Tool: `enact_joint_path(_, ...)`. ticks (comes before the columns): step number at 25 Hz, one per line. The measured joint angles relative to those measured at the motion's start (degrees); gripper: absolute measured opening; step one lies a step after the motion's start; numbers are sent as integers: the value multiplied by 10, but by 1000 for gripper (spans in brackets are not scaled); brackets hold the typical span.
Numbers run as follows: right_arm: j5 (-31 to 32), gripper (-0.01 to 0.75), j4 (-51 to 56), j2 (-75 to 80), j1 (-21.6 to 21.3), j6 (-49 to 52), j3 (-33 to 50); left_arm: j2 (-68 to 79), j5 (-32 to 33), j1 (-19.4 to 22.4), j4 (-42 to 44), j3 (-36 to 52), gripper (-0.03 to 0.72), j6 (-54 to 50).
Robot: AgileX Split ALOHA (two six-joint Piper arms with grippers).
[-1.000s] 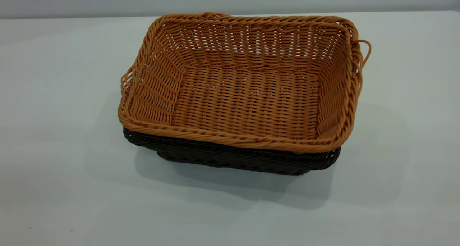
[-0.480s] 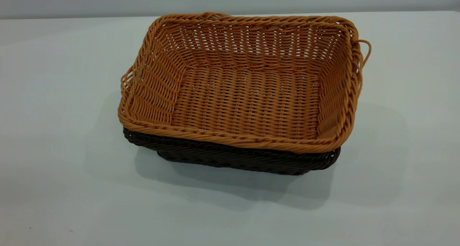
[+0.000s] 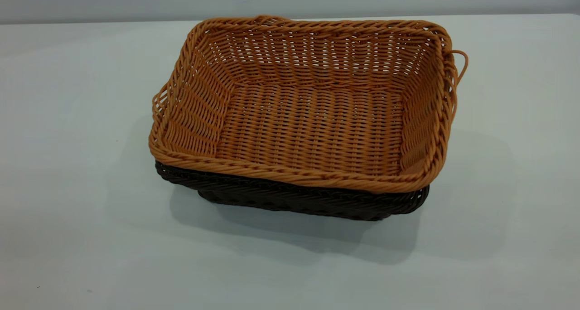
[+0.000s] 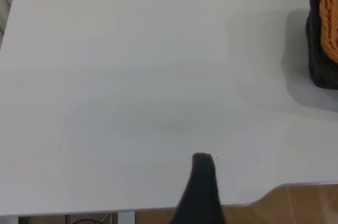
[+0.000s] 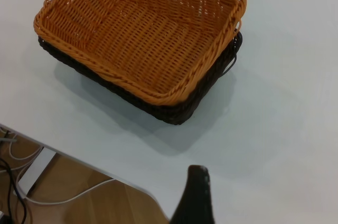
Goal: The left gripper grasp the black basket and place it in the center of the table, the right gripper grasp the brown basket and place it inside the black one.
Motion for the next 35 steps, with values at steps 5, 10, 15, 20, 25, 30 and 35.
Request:
enact_joint_path(5, 0, 592, 1, 0, -81, 0, 0, 0, 0, 0, 0, 1, 584, 0)
enact_joint_path(10, -1, 592, -20, 0, -152, 31, 0, 0, 0, 0, 0, 1, 584, 0)
enact_joint_path(15, -9, 592, -87, 0, -162, 128, 0, 0, 0, 0, 0, 1, 584, 0)
enact_joint_path(20, -9, 592, -107, 0, -162, 155, 1, 0, 0, 0, 0, 1, 584, 0)
enact_joint_path(25, -9, 592, -107, 0, -162, 158, 1, 0, 0, 0, 0, 2, 584, 0)
enact_joint_path(30, -9, 592, -107, 0, -162, 158, 1, 0, 0, 0, 0, 2, 584, 0)
enact_joint_path(35, -9, 592, -107, 0, -162, 158, 1, 0, 0, 0, 0, 2, 584, 0)
